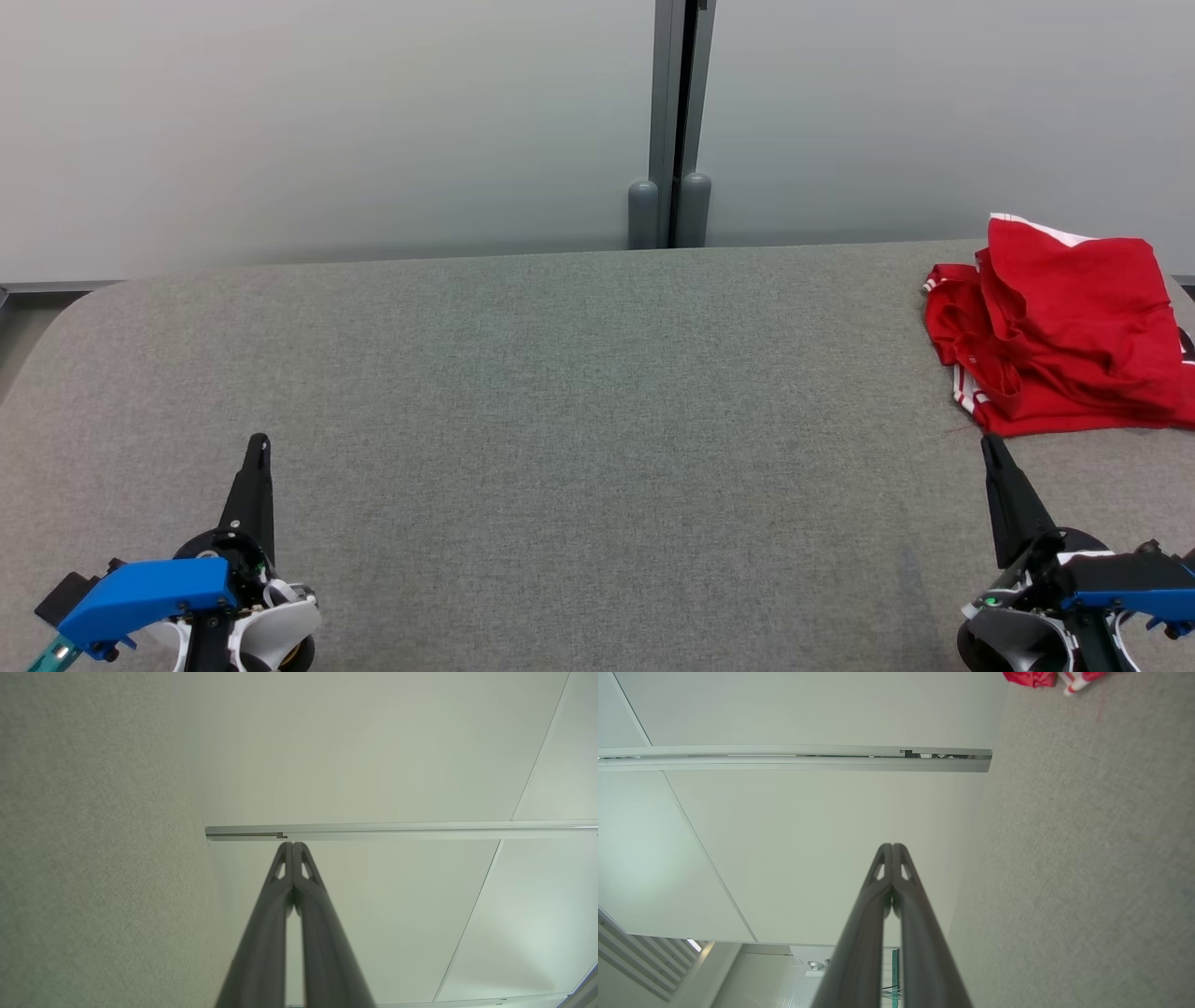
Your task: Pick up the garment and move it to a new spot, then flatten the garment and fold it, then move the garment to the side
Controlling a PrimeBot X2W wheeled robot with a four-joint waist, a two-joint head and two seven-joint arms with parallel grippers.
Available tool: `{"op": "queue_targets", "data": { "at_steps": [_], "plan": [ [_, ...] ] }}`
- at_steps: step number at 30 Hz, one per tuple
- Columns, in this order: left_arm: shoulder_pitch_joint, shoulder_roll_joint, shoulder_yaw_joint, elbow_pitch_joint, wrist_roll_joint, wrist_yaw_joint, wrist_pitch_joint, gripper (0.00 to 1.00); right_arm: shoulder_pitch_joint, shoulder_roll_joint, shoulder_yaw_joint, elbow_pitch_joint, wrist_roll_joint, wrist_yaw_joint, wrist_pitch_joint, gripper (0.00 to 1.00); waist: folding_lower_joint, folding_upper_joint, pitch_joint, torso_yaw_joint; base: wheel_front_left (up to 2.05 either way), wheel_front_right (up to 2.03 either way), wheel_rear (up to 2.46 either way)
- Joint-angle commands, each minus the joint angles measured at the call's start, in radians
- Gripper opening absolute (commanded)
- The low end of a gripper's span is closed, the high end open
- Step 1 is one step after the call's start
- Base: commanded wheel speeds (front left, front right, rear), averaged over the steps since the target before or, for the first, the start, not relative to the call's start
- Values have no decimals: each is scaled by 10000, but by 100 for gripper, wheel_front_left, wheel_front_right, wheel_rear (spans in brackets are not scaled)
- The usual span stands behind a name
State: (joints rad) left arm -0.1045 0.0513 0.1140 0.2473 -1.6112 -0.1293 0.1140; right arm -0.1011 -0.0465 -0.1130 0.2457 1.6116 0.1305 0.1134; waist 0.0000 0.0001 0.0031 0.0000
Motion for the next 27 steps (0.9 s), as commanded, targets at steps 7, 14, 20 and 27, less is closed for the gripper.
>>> {"op": "queue_targets", "data": {
  "at_steps": [7,14,20,27],
  "plan": [
    [-98,-23,9,-44,-34,-36,38,0,-143,-70,-26,-31,28,4,43,0,0,-1,0,0,0,0,0],
    [-98,-23,9,-43,-34,-36,37,0,-143,-70,-26,-31,28,4,43,0,0,-1,0,0,0,0,0],
    [-98,-23,9,-43,-34,-36,37,0,-142,-70,-26,-32,28,4,43,0,0,-1,0,0,0,0,0],
    [-98,-23,9,-43,-35,-36,37,0,-142,-70,-26,-32,29,4,43,0,0,-1,0,0,0,0,0]
  ]
}}
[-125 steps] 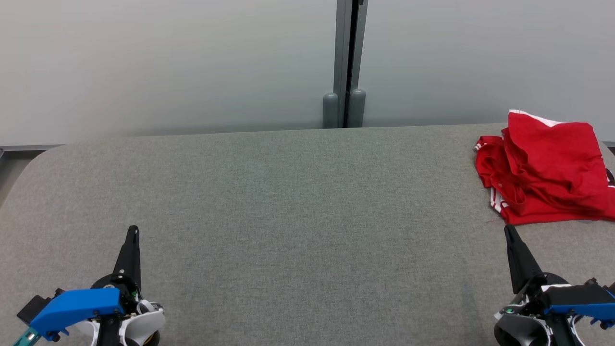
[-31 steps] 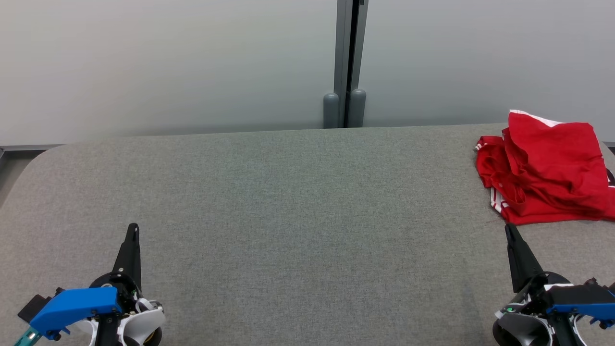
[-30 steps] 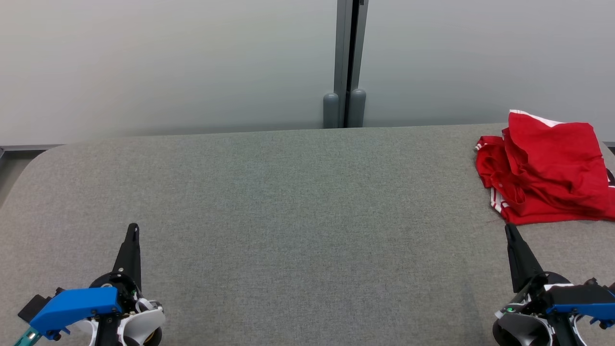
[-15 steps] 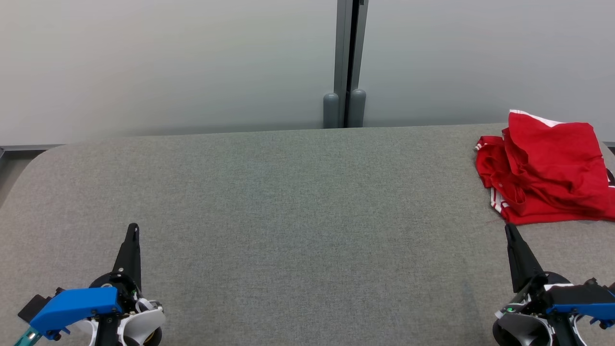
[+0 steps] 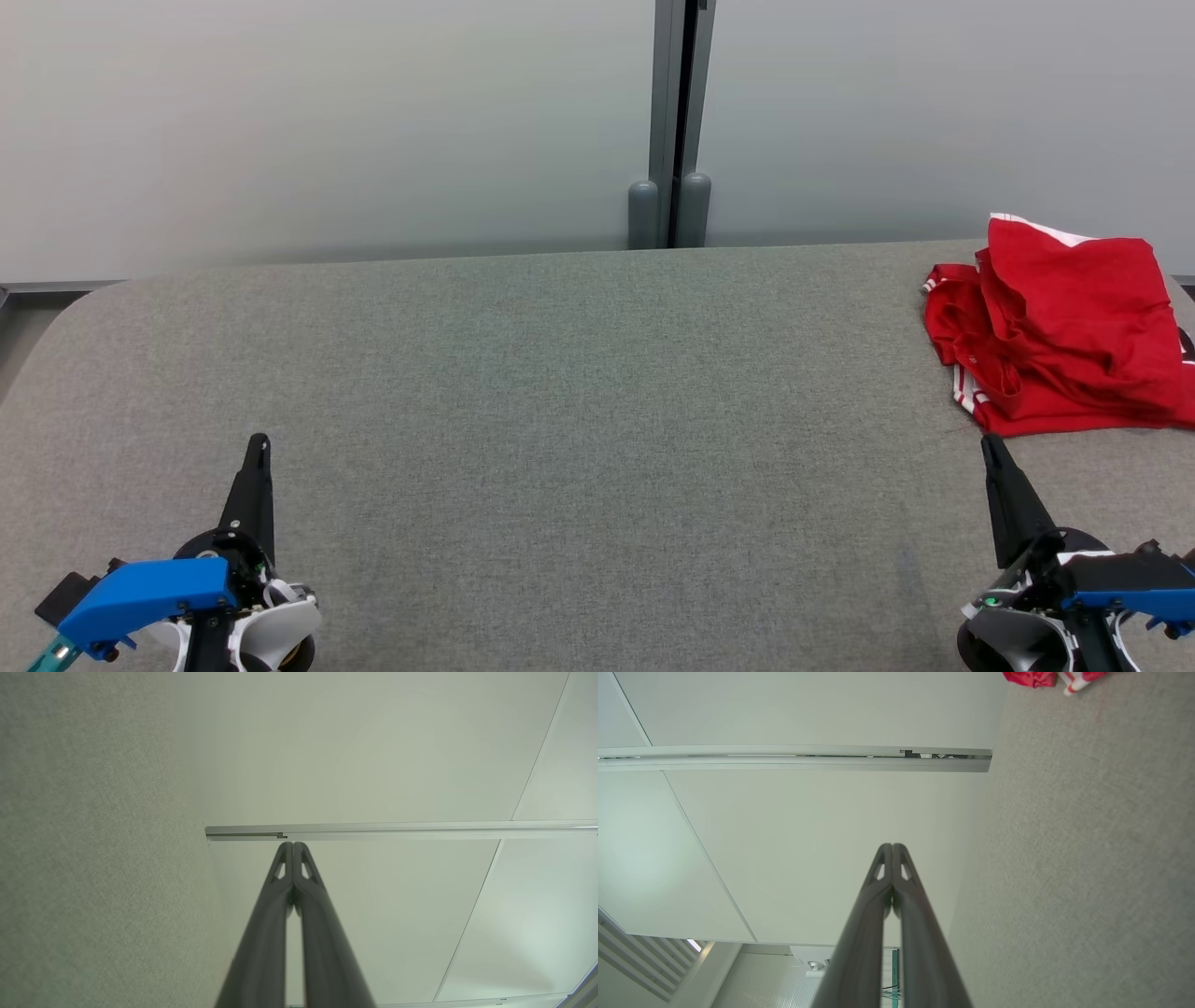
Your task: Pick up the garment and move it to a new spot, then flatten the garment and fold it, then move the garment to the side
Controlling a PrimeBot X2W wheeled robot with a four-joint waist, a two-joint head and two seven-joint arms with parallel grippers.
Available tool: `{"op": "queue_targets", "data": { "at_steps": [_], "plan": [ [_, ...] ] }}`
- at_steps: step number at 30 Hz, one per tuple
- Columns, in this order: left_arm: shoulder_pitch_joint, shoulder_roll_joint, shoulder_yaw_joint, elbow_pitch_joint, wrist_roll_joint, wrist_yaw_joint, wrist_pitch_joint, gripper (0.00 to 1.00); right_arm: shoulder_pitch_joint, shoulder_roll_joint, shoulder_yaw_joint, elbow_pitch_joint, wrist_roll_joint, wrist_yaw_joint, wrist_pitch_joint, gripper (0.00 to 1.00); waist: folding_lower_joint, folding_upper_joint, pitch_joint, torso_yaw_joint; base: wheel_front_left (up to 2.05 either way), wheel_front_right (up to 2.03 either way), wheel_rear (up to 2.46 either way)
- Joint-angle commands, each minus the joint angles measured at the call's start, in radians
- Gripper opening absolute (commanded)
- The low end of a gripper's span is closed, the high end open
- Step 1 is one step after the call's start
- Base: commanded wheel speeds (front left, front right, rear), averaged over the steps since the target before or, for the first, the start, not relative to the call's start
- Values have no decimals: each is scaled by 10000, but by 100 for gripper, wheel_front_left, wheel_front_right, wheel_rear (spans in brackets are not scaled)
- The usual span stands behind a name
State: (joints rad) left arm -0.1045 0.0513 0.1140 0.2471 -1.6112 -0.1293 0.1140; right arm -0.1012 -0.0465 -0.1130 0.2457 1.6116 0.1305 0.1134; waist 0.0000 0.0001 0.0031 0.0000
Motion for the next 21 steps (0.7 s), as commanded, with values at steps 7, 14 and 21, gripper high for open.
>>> {"op": "queue_targets", "data": {
  "at_steps": [7,14,21],
  "plan": [
    [-98,-23,9,-42,-35,-36,37,0,-142,-70,-25,-32,29,4,43,0,0,-1,0,0,0,0,0],
    [-98,-23,8,-42,-35,-36,37,0,-142,-70,-25,-32,29,4,42,0,0,-1,0,0,0,0,0],
    [-98,-23,8,-42,-35,-36,37,0,-142,-70,-25,-32,29,4,42,0,0,-1,0,0,0,0,0]
  ]
}}
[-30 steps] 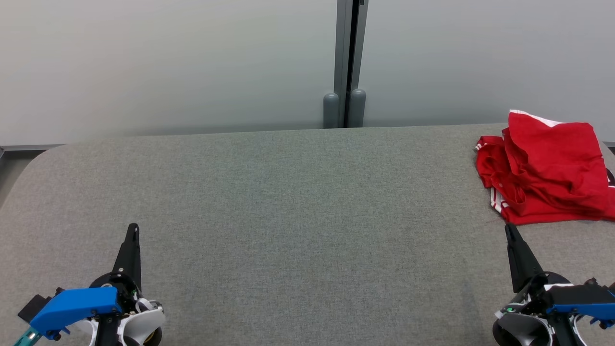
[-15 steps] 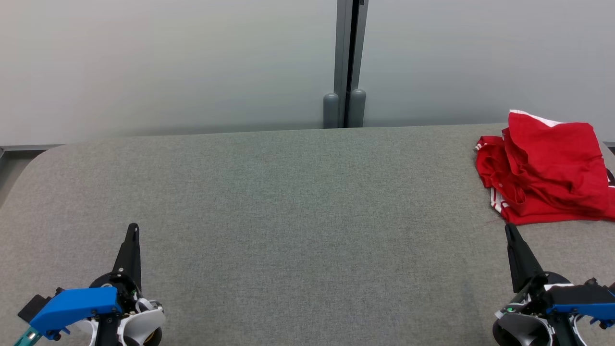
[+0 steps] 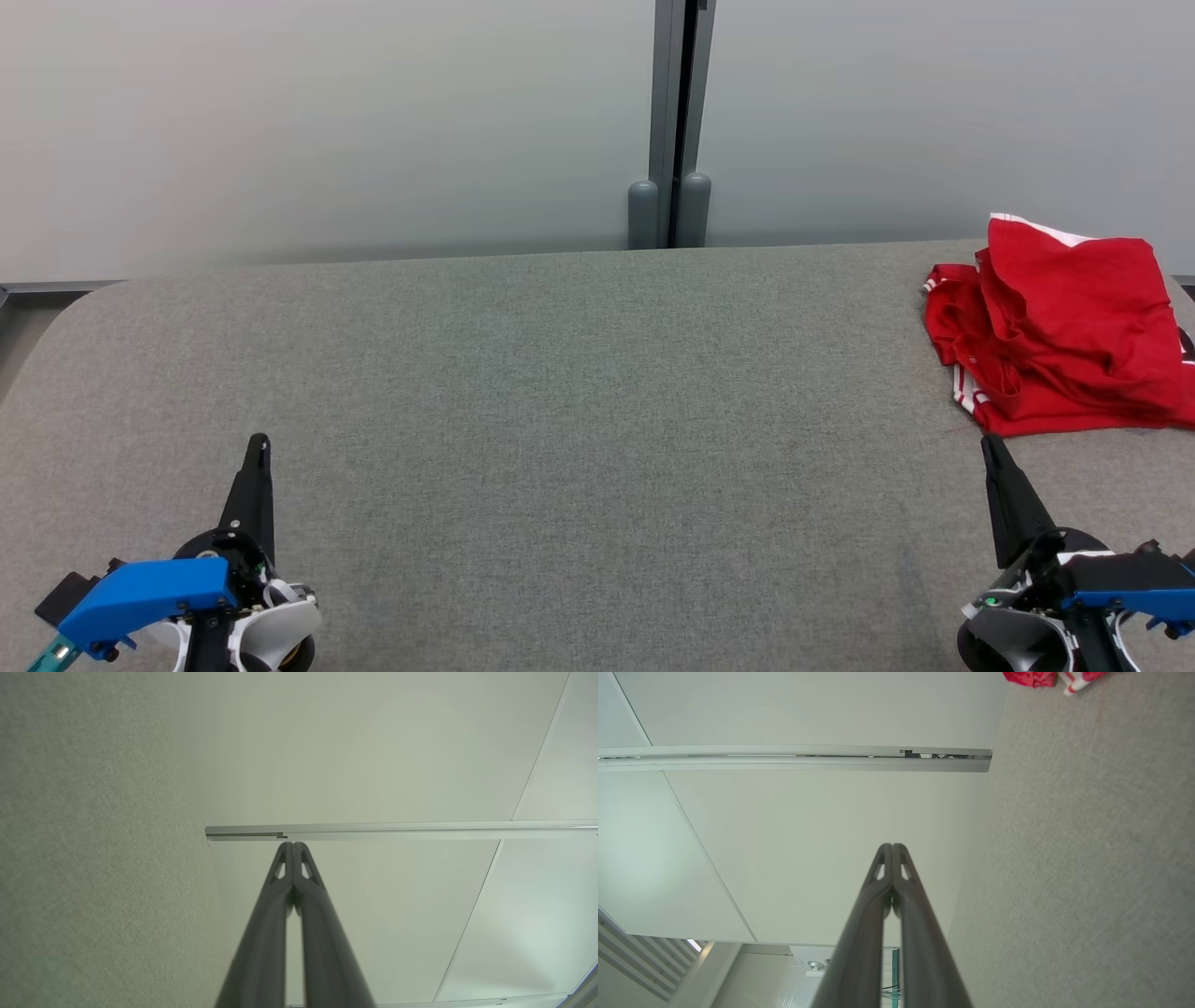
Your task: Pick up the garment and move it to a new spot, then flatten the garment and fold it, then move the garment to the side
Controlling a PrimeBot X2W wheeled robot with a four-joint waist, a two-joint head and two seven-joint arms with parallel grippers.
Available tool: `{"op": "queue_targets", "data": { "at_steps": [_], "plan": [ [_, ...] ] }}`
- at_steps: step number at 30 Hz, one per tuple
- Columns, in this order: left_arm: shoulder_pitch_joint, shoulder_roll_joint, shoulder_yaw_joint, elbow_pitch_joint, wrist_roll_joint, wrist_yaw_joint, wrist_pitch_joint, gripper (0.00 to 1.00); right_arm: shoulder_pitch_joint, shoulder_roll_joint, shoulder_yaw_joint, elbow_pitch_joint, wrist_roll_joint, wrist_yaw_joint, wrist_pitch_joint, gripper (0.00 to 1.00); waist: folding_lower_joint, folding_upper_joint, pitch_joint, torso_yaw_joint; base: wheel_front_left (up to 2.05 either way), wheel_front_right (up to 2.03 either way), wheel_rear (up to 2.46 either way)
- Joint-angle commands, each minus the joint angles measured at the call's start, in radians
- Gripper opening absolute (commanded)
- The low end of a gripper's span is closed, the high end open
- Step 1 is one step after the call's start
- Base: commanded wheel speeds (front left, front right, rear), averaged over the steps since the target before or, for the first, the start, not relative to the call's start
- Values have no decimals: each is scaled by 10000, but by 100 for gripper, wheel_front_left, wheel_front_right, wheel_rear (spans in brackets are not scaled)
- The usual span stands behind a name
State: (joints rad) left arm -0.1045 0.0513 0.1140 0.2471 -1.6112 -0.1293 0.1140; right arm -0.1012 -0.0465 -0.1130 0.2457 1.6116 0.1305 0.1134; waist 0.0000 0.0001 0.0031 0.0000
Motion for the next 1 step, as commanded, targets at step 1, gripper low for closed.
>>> {"op": "queue_targets", "data": {
  "at_steps": [1],
  "plan": [
    [-98,-23,8,-42,-35,-36,36,0,-142,-70,-25,-32,29,4,42,0,0,-1,0,0,0,0,0]
  ]
}}
